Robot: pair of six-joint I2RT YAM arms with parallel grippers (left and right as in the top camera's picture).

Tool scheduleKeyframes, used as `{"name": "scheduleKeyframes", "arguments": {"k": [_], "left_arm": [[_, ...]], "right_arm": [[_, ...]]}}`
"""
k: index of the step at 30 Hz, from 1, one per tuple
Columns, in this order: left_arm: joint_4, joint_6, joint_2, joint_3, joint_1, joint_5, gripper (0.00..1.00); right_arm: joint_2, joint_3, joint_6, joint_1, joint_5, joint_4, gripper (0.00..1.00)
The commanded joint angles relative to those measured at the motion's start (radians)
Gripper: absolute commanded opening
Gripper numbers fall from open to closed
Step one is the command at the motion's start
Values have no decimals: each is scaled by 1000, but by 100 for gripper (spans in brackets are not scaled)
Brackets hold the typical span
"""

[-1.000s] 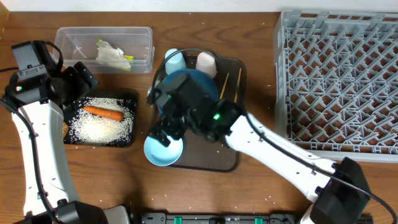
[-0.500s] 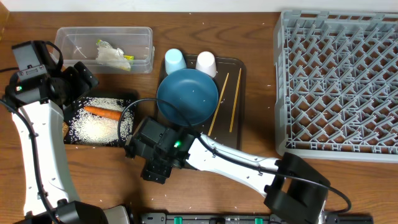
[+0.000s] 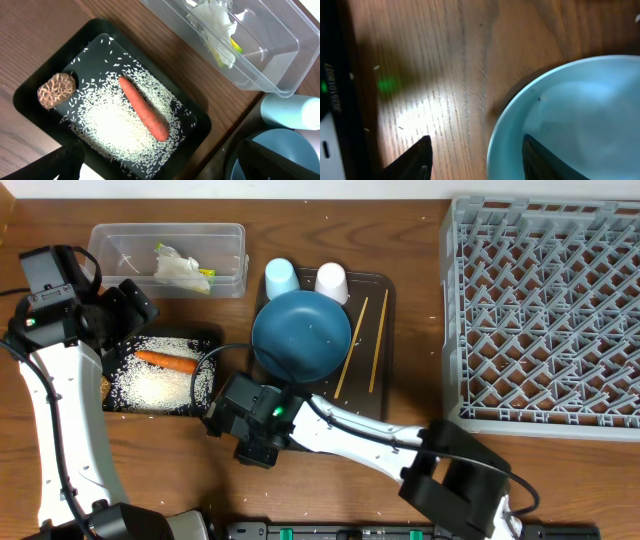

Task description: Sort waste into correct bins and load items into the dishwasher rack

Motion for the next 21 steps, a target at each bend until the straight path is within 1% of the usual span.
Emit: {"name": "scheduleKeyframes", "arguments": {"k": [1,3,6,10,16,21], "left_arm": [[0,-5,-7,14,4,-5,98],[0,-5,-7,14,4,-5,98],[0,-5,-7,14,4,-5,98],[0,-5,-7,14,4,-5,98],[0,-5,-7,14,4,-5,98],[0,-5,-7,14,4,-5,98]], "right_arm": [[14,11,-3,3,14,1,47],[14,11,-2,3,15,2,44],[15,11,-2,3,15,-5,43],[16,11,-2,3,16,-17,38],[32,11,-2,3,16,-23,41],[32,11,-2,3,23,-26,31]]}}
